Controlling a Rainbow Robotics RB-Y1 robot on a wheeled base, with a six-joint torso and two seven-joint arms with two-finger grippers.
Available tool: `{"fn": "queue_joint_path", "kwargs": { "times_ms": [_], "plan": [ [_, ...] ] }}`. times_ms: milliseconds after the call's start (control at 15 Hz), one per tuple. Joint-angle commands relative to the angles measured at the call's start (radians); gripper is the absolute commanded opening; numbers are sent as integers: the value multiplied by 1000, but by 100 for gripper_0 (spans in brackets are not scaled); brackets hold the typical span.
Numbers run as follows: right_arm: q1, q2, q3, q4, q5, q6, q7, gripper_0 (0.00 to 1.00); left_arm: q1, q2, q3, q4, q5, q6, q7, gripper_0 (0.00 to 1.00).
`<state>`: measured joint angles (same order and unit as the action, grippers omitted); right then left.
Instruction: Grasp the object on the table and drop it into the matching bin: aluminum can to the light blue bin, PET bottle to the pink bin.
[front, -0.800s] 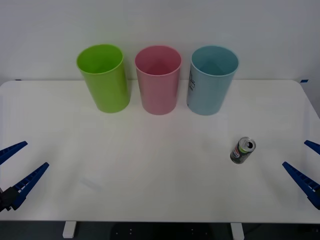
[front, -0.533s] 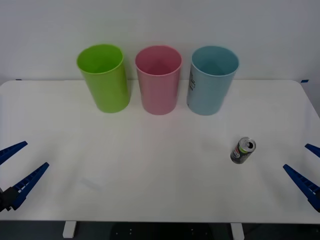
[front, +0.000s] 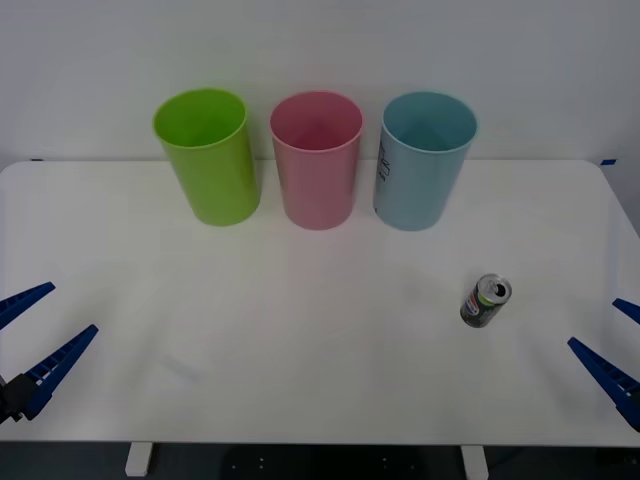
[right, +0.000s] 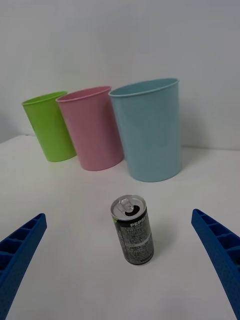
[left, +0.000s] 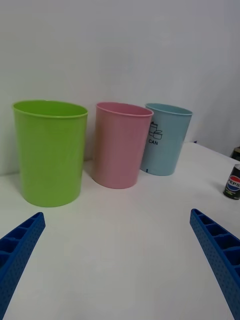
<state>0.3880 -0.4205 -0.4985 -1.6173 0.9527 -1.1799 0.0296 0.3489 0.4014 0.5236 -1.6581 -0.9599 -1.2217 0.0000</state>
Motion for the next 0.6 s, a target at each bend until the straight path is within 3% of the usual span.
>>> {"fn": "queue_joint_path", "kwargs": {
  "times_ms": [67, 333, 600],
  "plan": [
    [-1, -8, 23, 37, 1, 11, 36, 100, 0, 0, 0, 0, 0, 0, 0, 100],
    [-3, -8, 81, 63, 1, 85, 191, 100, 0, 0, 0, 0, 0, 0, 0, 100],
    [-3, -6, 163, 65, -6, 195, 256, 100, 0, 0, 0, 0, 0, 0, 0, 100]
  ]
}}
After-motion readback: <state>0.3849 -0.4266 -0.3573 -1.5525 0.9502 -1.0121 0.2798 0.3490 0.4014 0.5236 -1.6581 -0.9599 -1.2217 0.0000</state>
